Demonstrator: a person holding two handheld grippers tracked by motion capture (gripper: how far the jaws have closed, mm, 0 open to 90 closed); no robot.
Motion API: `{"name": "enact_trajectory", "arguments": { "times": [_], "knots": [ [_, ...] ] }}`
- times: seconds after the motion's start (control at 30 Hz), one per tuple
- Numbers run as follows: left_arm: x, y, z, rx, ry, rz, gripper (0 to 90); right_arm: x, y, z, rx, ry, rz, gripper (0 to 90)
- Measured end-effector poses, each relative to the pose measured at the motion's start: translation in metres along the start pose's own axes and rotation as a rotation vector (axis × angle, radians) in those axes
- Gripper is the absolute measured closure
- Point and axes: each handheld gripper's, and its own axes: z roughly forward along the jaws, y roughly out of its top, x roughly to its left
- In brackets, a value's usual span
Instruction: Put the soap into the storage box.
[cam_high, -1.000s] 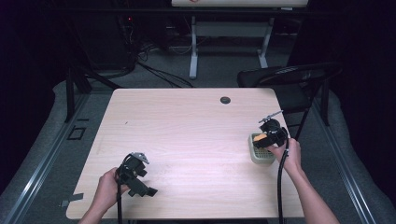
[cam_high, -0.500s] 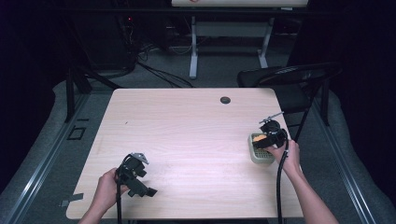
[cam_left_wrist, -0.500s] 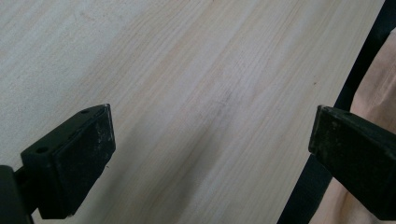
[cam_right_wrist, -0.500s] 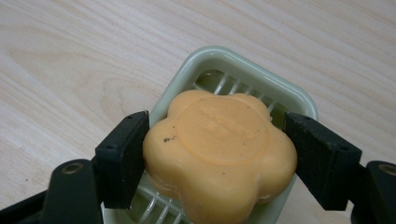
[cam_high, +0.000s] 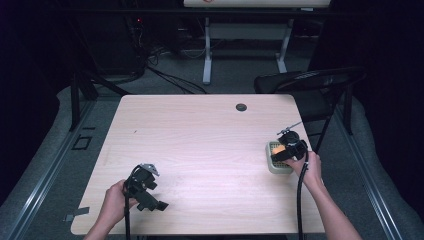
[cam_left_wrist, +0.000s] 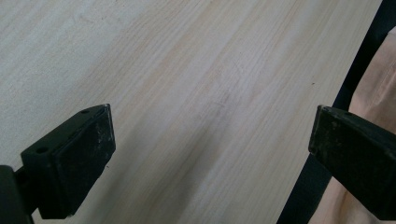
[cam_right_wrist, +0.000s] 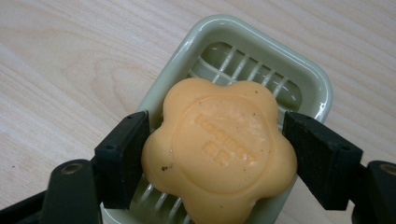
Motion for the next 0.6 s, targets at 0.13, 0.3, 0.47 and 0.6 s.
{"name": "enact_trajectory", "arguments": {
  "times": [0.13, 0.3, 0.47, 0.6],
  "knots": [
    [0.000, 0.000, 0.000, 0.004, -0.002, -0.001, 0.8, 0.000, 0.000, -0.001, 0.013, 0.004, -0.016, 24.2],
    [0.000, 0.000, 0.001, 0.003, -0.003, -0.003, 0.8, -0.001, 0.001, -0.004, 0.025, -0.003, -0.039, 24.3],
    [0.000, 0.000, 0.001, 0.005, -0.002, -0.004, 0.9, -0.002, 0.001, -0.006, 0.031, 0.010, -0.051, 22.4],
    [0.000, 0.000, 0.001, 0.003, -0.002, -0.002, 0.9, -0.004, 0.000, -0.012, 0.019, 0.020, -0.050, 18.8]
  ]
}}
